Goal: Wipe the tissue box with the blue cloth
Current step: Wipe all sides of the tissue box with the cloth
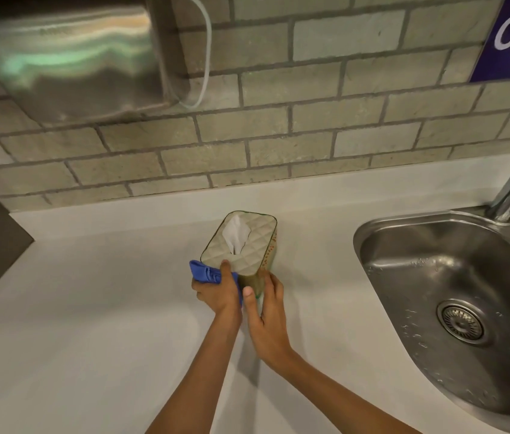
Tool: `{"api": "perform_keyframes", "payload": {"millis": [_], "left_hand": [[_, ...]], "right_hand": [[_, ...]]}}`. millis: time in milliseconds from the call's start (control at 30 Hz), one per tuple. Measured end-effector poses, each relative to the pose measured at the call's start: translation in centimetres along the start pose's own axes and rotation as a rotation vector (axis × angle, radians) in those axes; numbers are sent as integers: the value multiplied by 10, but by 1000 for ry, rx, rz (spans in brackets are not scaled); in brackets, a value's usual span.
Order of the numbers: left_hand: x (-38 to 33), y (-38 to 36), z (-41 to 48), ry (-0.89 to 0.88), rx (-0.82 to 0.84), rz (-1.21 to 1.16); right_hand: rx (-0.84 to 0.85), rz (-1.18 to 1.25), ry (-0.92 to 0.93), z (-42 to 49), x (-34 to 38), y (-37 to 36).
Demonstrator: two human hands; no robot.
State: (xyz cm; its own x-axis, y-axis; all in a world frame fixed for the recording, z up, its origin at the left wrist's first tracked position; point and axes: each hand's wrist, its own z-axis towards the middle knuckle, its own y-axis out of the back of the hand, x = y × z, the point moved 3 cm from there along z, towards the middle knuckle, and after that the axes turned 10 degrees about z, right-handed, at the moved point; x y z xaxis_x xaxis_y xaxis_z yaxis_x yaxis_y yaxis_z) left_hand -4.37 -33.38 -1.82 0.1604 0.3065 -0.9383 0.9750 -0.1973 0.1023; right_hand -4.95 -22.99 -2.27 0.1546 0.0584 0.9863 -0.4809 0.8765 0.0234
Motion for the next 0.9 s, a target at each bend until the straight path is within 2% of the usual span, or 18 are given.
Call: {"api": "perform_keyframes", "payload": {"millis": [200,267,367,567,733,900], "left_hand": [[-18,4,39,-50,243,96],[-24,1,49,-64,325,128],[-31,-5,56,-88,405,157],[-15,1,56,-89,445,73],[9,5,36,-67,440,-28],[11,6,27,-163,414,107]], "right_hand": [[-267,70,-95,42,-12,48],[-308,93,-120,62,-15,68],[-241,109,-173,86,-19,86],[-13,93,-272,105,-27,87],[13,128,-242,102,-29,80],[8,128,-222,95,-24,81]]}}
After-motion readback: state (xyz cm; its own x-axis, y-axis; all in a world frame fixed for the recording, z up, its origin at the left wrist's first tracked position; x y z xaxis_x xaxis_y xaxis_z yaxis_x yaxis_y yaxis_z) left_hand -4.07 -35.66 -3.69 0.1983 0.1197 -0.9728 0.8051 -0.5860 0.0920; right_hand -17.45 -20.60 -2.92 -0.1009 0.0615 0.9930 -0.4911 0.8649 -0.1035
